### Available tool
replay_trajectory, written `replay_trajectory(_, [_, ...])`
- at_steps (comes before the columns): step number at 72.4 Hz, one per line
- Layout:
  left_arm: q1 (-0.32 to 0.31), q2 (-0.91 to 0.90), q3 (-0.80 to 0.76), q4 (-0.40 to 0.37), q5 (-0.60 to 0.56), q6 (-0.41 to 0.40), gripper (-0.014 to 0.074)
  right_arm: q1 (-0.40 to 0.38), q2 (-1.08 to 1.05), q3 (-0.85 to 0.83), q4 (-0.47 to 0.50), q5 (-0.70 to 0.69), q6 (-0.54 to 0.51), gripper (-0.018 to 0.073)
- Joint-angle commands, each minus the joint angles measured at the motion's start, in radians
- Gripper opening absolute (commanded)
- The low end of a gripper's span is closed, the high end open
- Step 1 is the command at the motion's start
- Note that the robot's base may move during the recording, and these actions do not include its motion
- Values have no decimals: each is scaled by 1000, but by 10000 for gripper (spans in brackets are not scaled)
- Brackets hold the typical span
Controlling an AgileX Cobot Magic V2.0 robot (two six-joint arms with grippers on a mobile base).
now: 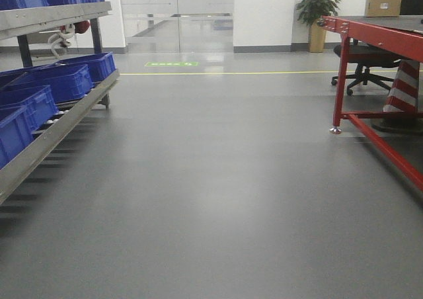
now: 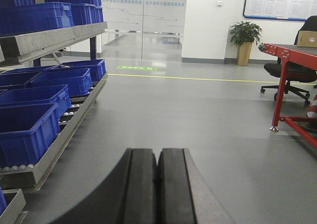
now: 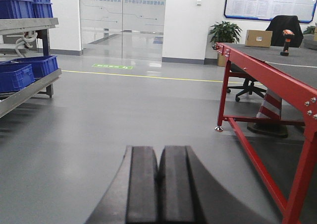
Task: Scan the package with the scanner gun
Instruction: 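Drive the base forward and turn toward the red-framed table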
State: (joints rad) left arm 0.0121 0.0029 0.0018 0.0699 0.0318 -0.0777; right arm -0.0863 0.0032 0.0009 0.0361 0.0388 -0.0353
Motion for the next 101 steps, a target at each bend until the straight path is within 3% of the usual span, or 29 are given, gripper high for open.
replay_trajectory(1, [-6, -3, -2, -4, -19, 1, -111, -1, -3, -1, 3, -21, 0, -166])
replay_trajectory(101, [-6, -3, -2, -4, -19, 1, -111, -1, -3, -1, 3, -21, 0, -166])
